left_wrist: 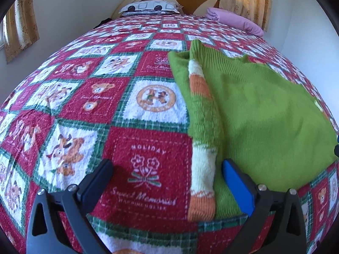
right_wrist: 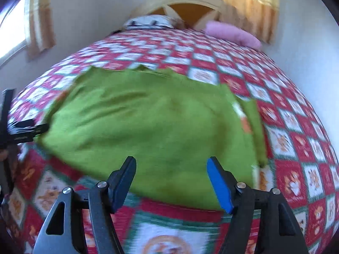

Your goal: Fold small clothes

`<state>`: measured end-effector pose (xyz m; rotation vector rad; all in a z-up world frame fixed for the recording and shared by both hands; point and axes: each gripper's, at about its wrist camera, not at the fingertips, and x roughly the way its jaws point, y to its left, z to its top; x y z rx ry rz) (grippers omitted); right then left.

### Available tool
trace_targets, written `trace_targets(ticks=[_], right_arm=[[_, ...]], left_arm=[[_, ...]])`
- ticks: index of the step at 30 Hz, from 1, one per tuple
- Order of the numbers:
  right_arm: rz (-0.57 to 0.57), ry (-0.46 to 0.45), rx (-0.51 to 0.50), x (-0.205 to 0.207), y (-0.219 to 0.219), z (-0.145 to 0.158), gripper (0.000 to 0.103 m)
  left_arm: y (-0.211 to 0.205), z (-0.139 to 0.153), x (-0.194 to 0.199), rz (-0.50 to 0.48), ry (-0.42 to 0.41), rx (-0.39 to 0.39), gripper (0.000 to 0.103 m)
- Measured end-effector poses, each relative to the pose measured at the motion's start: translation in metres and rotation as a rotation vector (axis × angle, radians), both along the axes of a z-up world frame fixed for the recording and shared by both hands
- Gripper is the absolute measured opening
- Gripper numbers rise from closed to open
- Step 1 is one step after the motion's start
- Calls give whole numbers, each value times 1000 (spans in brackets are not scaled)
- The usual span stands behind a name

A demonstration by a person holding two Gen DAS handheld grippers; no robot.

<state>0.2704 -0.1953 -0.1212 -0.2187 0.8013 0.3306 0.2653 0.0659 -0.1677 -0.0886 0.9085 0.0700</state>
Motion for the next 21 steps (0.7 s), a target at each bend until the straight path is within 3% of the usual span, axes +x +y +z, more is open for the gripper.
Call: trace_targets(ticks=[9,21], right_arm=[[157,-4,-2,-21,71,-8,70],[263,-42,-44,-46,114,-13,70]], left_arm=[[1,0,-12,-5,1,3,103],[2,0,-23,-8,-6,5,103]])
